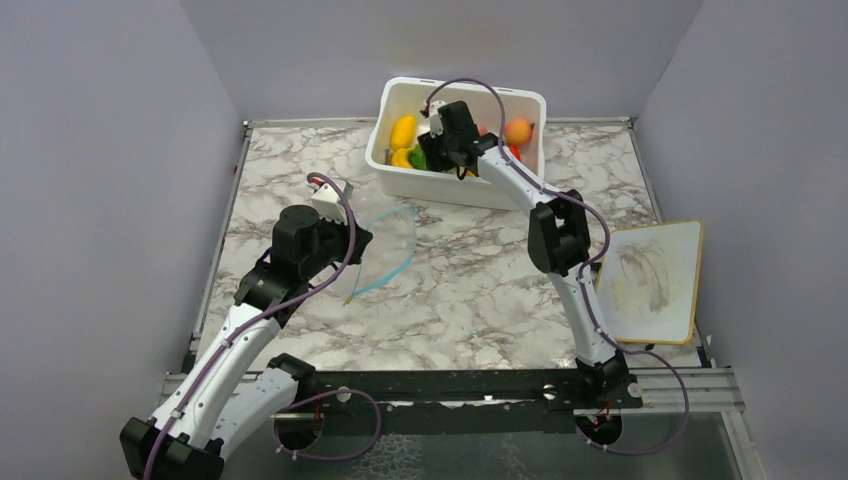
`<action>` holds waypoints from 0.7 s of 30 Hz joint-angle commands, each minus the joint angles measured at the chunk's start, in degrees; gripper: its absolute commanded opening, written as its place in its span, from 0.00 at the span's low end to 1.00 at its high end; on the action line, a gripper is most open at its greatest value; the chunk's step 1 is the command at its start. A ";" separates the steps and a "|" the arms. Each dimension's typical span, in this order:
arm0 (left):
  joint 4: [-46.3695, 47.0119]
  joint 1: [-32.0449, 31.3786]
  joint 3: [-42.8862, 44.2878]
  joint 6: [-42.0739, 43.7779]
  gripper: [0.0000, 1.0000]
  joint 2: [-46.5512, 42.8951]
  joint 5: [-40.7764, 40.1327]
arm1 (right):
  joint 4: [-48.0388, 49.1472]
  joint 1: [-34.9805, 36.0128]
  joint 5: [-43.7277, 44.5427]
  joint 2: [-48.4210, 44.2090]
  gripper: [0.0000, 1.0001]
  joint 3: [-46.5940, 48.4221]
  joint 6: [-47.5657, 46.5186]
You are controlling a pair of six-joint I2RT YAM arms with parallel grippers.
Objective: Place the food in the zip-top bag and seal the zipper
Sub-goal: Pick up the fake vegetable from the bin.
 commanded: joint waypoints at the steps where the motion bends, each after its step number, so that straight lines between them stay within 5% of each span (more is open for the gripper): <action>1: 1.67 -0.16 -0.63 0.33 0.00 -1.09 0.50 | -0.73 -0.03 -1.82 2.13 0.42 2.67 -0.84; 4: 1.43 -0.31 -0.85 0.42 0.00 -1.18 -0.12 | 1.39 -0.03 -0.97 0.48 0.25 1.12 -0.70; 10: 1.41 -0.29 -0.90 0.34 0.00 -1.31 -0.36 | 5.36 -0.03 0.16 -4.59 0.11 -2.34 -1.95; 21: 1.31 -0.25 -0.98 0.42 0.00 -1.34 -0.89 | 7.08 -0.08 0.90 -9.89 0.06 -7.51 -2.94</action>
